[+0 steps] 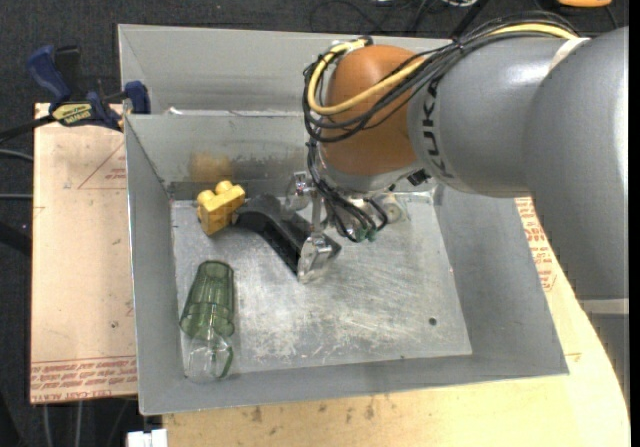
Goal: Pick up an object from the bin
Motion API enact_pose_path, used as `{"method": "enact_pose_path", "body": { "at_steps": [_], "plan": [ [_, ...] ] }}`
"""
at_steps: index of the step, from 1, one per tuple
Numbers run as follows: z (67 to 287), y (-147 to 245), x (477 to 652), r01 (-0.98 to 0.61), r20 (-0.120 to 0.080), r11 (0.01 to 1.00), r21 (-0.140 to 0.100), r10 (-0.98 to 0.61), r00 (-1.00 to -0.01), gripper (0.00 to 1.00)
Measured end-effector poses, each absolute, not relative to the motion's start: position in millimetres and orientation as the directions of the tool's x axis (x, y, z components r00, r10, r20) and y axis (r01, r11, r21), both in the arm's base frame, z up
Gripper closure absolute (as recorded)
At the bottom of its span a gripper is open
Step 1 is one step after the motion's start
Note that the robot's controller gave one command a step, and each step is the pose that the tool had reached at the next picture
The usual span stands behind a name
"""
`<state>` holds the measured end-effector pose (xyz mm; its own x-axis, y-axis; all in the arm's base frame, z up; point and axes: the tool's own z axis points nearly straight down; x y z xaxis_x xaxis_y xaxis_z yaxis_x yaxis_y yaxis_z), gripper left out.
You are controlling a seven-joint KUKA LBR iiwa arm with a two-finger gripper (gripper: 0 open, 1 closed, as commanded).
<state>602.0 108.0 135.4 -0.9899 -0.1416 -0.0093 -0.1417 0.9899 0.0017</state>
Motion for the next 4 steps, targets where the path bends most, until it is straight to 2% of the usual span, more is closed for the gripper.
{"method": "enact_pose_path", "body": {
  "at_steps": [1,2,3,4],
  "plan": [
    [105,100,620.7,0.025,-0.037,1.0,0.011,0.026,-0.999,0.0],
    [97,99,609.2,0.052,-0.003,0.999,0.001,0.052,-0.999,1.0],
    [97,99,609.2,0.052,-0.003,0.999,0.001,0.052,-0.999,1.0],
    [265,89,604.4,0.084,0.006,0.996,-0.001,0.084,-0.996,1.0]
  ]
}}
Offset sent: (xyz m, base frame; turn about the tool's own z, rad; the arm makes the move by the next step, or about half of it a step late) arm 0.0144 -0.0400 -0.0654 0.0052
